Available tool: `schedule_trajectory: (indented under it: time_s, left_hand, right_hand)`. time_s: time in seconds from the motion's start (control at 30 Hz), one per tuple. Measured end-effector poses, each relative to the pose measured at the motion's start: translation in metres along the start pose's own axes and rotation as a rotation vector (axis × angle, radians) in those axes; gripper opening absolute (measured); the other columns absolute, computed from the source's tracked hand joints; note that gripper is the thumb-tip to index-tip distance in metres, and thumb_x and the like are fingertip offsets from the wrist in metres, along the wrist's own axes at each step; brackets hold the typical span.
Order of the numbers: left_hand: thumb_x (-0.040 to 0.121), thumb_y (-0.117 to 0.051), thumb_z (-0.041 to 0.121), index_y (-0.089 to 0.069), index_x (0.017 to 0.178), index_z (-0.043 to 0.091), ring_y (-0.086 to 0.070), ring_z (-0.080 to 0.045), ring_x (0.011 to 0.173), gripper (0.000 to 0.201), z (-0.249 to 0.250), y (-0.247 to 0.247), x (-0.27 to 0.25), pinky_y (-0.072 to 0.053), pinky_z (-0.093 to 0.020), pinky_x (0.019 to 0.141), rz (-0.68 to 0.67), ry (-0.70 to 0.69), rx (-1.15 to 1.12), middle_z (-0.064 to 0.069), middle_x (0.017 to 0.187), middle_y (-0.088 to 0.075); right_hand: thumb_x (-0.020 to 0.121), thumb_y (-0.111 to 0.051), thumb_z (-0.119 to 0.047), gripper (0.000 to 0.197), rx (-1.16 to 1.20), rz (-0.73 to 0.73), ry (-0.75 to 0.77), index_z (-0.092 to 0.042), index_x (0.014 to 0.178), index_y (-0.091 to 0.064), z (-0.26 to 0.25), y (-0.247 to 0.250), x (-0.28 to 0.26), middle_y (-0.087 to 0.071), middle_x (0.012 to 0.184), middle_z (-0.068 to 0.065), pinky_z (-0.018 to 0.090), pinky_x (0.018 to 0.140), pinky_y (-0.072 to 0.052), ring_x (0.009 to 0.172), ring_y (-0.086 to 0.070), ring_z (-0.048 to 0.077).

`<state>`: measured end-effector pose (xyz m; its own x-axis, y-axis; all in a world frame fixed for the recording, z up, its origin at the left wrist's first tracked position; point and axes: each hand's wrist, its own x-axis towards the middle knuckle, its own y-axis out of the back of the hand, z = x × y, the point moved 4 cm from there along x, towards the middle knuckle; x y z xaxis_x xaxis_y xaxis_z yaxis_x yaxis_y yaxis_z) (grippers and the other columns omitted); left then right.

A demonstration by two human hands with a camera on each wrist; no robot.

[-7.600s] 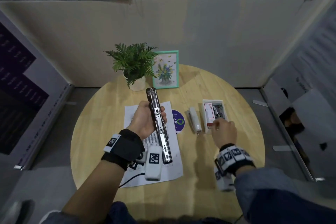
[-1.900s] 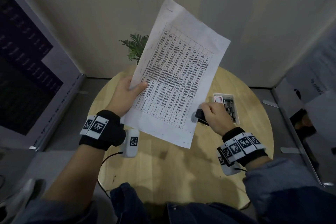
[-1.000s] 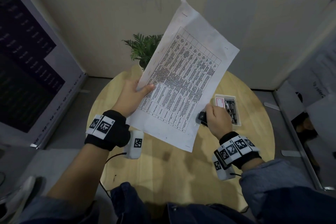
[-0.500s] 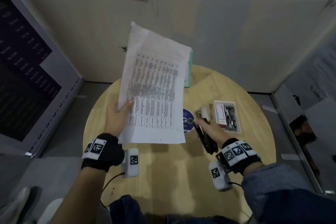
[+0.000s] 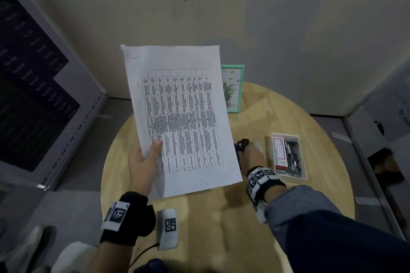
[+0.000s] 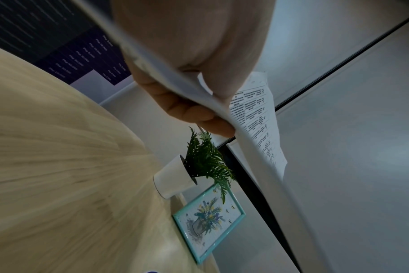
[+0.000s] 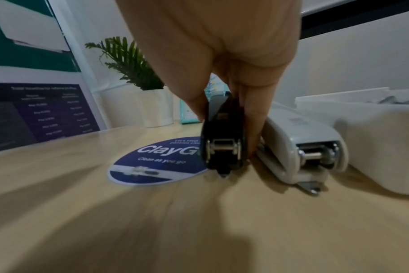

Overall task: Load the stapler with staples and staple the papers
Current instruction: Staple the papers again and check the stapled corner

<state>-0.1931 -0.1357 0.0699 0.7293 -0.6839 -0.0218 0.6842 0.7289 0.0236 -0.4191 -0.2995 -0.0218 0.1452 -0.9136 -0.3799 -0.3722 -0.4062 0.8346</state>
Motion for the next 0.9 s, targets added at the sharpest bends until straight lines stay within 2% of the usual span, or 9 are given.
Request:
schedule_trajectory:
  time_s: [0.13,0.27,0.37,0.43,0.53,0.6,0.67,0.77,0.9]
  left_hand:
    - [0.093,-0.054,0.012,-0.065,0.104,0.013,-0.071,-0.004,0.081,0.016,-0.001,-0.002,0.003,-0.055,-0.016,0.066,-0.003,0.015,-0.022,0.013,0.083,-0.076]
    - [0.093,-0.054,0.011,-0.064,0.106,0.011,-0.071,-0.004,0.081,0.016,-0.003,-0.004,0.005,-0.056,-0.016,0.067,-0.014,0.031,-0.035,0.014,0.084,-0.076]
    - [0.093,-0.053,0.010,-0.064,0.102,0.013,-0.071,-0.001,0.078,0.015,-0.004,-0.005,0.004,-0.055,-0.014,0.065,-0.029,0.025,-0.028,0.017,0.080,-0.075]
    - [0.093,-0.054,0.011,-0.065,0.101,0.015,-0.070,0.001,0.077,0.014,-0.004,-0.006,0.004,-0.054,-0.013,0.065,-0.036,0.023,-0.008,0.018,0.079,-0.075]
    - [0.092,-0.055,0.013,-0.064,0.107,0.009,-0.070,0.000,0.078,0.017,-0.005,-0.006,0.003,-0.055,-0.015,0.066,-0.029,0.028,-0.004,0.010,0.083,-0.074]
    - [0.092,-0.055,0.013,-0.065,0.106,0.009,-0.071,0.000,0.078,0.017,-0.004,-0.007,0.001,-0.055,-0.015,0.066,-0.034,0.029,-0.009,0.009,0.086,-0.073]
    - [0.092,-0.056,0.015,-0.066,0.101,0.014,-0.071,-0.001,0.081,0.014,-0.002,-0.012,-0.003,-0.056,-0.016,0.069,-0.058,0.027,-0.009,0.010,0.084,-0.075]
    - [0.092,-0.056,0.019,-0.066,0.109,0.011,-0.071,-0.007,0.090,0.021,0.005,-0.021,-0.011,-0.057,-0.022,0.078,-0.115,0.027,-0.001,0.006,0.096,-0.073]
    - [0.094,-0.052,0.020,-0.062,0.118,0.018,-0.067,-0.011,0.104,0.026,0.023,-0.042,-0.027,-0.055,-0.026,0.087,-0.281,0.084,-0.034,0.010,0.107,-0.072]
  right_hand:
    - [0.097,-0.040,-0.014,0.030,-0.025,0.008,0.018,0.002,0.119,-0.051,-0.003,-0.003,0.007,-0.061,0.118,0.023,0.041,0.087,-0.047,0.109,-0.058,0.039]
    - [0.097,-0.042,-0.012,0.031,-0.110,0.009,0.041,0.007,0.121,-0.047,-0.008,0.002,0.004,-0.062,0.118,0.020,0.037,0.083,-0.052,0.106,-0.063,0.034]
    - [0.097,-0.045,-0.018,0.028,-0.104,0.052,0.107,0.005,0.113,-0.051,-0.013,0.016,-0.008,-0.063,0.111,0.018,0.038,0.081,-0.051,0.103,-0.063,0.034]
    - [0.099,-0.039,-0.019,0.025,-0.061,0.163,0.210,-0.001,0.101,-0.056,-0.016,0.033,-0.020,-0.064,0.100,0.016,0.038,0.072,-0.048,0.092,-0.063,0.034]
    - [0.101,-0.033,-0.023,0.034,0.382,0.192,0.245,-0.005,0.094,-0.060,-0.014,0.051,-0.041,-0.062,0.084,0.009,0.032,0.062,-0.046,0.074,-0.059,0.024]
    - [0.100,-0.040,-0.026,0.032,0.729,0.036,0.202,-0.005,0.100,-0.064,-0.014,0.051,-0.057,-0.063,0.091,0.007,0.021,0.062,-0.045,0.077,-0.059,0.016]
    - [0.095,-0.053,-0.020,0.019,0.859,0.005,0.248,-0.007,0.099,-0.065,-0.018,0.052,-0.073,-0.066,0.092,0.004,0.012,0.066,-0.047,0.083,-0.060,0.015]
    - [0.089,-0.062,-0.008,0.012,0.863,0.275,0.339,-0.007,0.098,-0.068,-0.017,0.065,-0.091,-0.064,0.081,-0.007,0.007,0.067,-0.048,0.076,-0.059,0.010]
    - [0.086,-0.061,-0.015,0.016,0.534,0.697,0.715,-0.008,0.094,-0.073,-0.028,0.085,-0.129,-0.068,0.093,0.002,0.023,0.081,-0.046,0.087,-0.058,0.017]
